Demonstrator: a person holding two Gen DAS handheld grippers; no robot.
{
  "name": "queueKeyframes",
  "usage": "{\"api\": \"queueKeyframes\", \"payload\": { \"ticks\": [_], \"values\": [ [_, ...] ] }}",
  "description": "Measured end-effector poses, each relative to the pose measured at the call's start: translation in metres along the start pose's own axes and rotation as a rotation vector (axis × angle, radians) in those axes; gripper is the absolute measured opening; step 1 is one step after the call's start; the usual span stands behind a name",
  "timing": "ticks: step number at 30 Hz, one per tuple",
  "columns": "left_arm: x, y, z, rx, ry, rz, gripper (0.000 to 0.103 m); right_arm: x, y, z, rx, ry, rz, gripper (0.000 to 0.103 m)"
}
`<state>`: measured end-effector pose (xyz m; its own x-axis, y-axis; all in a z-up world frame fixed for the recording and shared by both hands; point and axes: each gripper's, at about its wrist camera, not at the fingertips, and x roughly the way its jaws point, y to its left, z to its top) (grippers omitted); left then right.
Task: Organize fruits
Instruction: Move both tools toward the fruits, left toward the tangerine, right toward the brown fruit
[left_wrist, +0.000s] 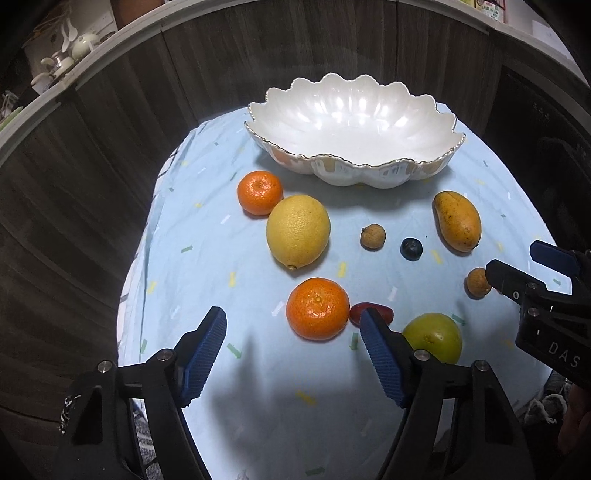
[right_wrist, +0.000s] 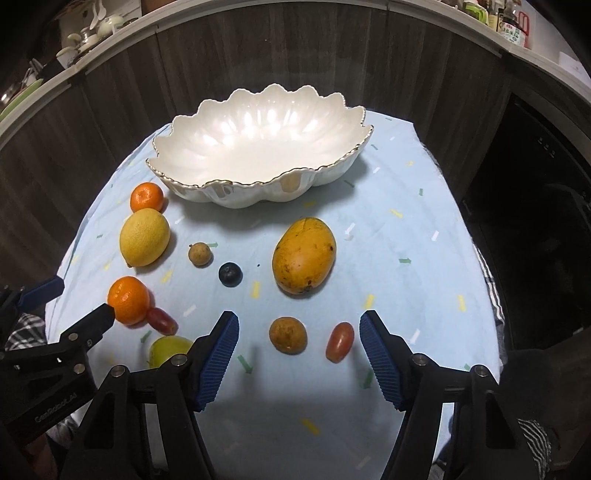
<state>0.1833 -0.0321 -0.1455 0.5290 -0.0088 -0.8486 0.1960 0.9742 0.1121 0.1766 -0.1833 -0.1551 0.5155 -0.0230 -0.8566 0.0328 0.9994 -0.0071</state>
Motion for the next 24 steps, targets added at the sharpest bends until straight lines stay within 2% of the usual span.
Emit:
{"api": "queueKeyframes", "payload": {
  "ticks": [10,16,21,24],
  "values": [
    [0.022,-0.005,-0.005,0.052,0.037,-0.036,0.065,0.016,0.003,-0.001,-0.014,0.018,0.005,0.066],
    [0.032,-0.006,-0.006,0.066,0.061,-0.053,0.061,0.025,0.005,-0.002,-0.021,0.039,0.015,0.057],
    [0.038,-0.007,-0.006,0.085,0.066,-0.063,0.058,0.032,0.004,-0.002,-0.015,0.054,0.018,0.057],
    [0.040,-0.006,-0.005,0.092,0.061,-0.065,0.058,0.036,0.005,-0.003,-0.015,0.069,0.030,0.053]
  ]
}}
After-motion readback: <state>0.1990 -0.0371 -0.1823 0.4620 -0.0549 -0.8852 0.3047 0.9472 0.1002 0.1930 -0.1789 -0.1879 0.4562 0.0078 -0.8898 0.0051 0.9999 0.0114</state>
